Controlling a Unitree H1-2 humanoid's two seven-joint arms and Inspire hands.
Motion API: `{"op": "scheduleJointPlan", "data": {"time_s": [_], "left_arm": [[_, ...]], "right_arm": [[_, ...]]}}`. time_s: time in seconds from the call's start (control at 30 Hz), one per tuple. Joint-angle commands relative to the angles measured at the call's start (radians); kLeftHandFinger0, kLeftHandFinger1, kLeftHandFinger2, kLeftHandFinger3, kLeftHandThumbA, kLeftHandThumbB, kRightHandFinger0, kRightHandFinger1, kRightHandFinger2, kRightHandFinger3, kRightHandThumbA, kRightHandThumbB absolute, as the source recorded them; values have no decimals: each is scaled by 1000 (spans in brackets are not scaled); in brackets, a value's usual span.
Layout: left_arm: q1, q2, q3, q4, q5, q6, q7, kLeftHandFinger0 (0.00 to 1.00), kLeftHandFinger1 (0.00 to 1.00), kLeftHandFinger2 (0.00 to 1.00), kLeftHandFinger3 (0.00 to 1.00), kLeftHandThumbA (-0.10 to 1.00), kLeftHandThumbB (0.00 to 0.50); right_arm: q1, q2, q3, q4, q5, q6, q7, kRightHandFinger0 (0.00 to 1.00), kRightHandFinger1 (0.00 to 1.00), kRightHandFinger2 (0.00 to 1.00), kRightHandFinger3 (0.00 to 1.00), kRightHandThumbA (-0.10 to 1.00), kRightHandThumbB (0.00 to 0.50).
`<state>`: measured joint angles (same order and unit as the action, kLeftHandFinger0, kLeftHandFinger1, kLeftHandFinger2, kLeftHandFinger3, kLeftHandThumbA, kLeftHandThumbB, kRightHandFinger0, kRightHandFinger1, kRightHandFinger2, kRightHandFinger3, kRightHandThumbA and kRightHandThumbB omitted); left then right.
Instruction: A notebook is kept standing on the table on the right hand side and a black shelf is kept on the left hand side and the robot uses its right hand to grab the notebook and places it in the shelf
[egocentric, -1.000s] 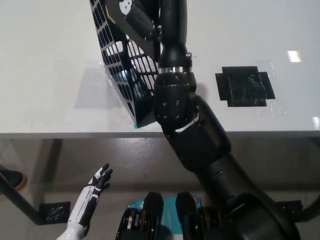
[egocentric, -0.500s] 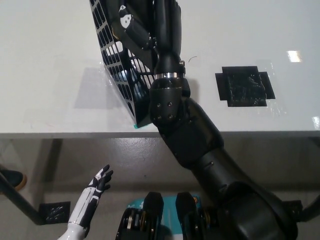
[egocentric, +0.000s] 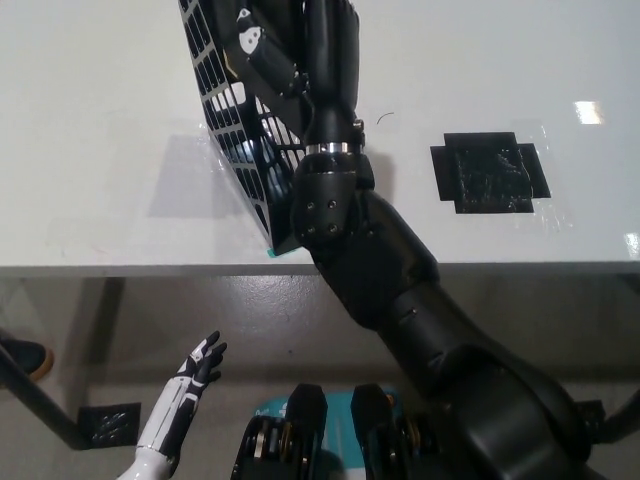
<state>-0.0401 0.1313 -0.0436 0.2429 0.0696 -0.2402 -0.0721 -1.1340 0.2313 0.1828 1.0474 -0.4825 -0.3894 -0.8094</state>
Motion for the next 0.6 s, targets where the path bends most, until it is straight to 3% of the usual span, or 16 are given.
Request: {"op": "scheduleJointPlan", "data": {"time_s": [0.0, 0.03, 0.07, 0.1, 0.13, 0.17, 0.2, 0.27, 0.47, 0.57], "left_arm": [[-1, 13, -1, -25, 9, -10, -3, 1000, 1000, 1000, 1000, 1000, 242], [-3, 11, 0, -25, 3, -8, -5, 1000, 1000, 1000, 1000, 1000, 248], [-4, 9, 0, -24, 1, -6, -5, 1000, 1000, 1000, 1000, 1000, 249], [-3, 8, 0, -26, 2, 1, -5, 1000, 1000, 1000, 1000, 1000, 252], [-4, 8, 0, -24, -10, -2, -13, 1000, 1000, 1000, 1000, 1000, 245], [-5, 9, -1, -22, -15, -11, -18, 1000, 1000, 1000, 1000, 1000, 232], [-3, 11, -3, -26, -9, -12, -17, 1000, 1000, 1000, 1000, 1000, 210], [-6, 12, -3, -25, -6, -17, -16, 1000, 1000, 1000, 1000, 1000, 199], [-5, 10, -4, -39, 8, -4, -10, 1000, 1000, 1000, 1000, 1000, 219], [-7, 10, -4, -38, 3, -8, -12, 1000, 1000, 1000, 1000, 1000, 188]], "right_arm": [[-114, 30, 7, 39, 48, -81, -60, 115, 342, 815, 818, -2, 101], [-126, 34, -9, 59, 54, -81, -25, 383, 662, 1000, 1000, 407, 136], [-130, 35, -12, 66, 59, -81, -5, 380, 636, 1000, 1000, 526, 147], [-134, 33, -2, 77, 64, -81, 27, 497, 772, 1000, 1000, 665, 183], [-136, 32, 2, 83, 73, -81, 40, 572, 860, 1000, 1000, 698, 201], [-144, 30, -1, 103, 88, -81, 84, 898, 1000, 1000, 1000, 829, 224], [-147, 29, -7, 113, 106, -81, 125, 1000, 1000, 1000, 1000, 908, 247], [-155, 26, -9, 135, 119, -81, 161, 1000, 1000, 1000, 1000, 1000, 272], [-161, 23, -2, 174, 108, -73, 143, 1000, 1000, 1000, 1000, 1000, 297], [-157, 20, 3, 176, 106, -70, 140, 1000, 1000, 1000, 1000, 1000, 291]]}}
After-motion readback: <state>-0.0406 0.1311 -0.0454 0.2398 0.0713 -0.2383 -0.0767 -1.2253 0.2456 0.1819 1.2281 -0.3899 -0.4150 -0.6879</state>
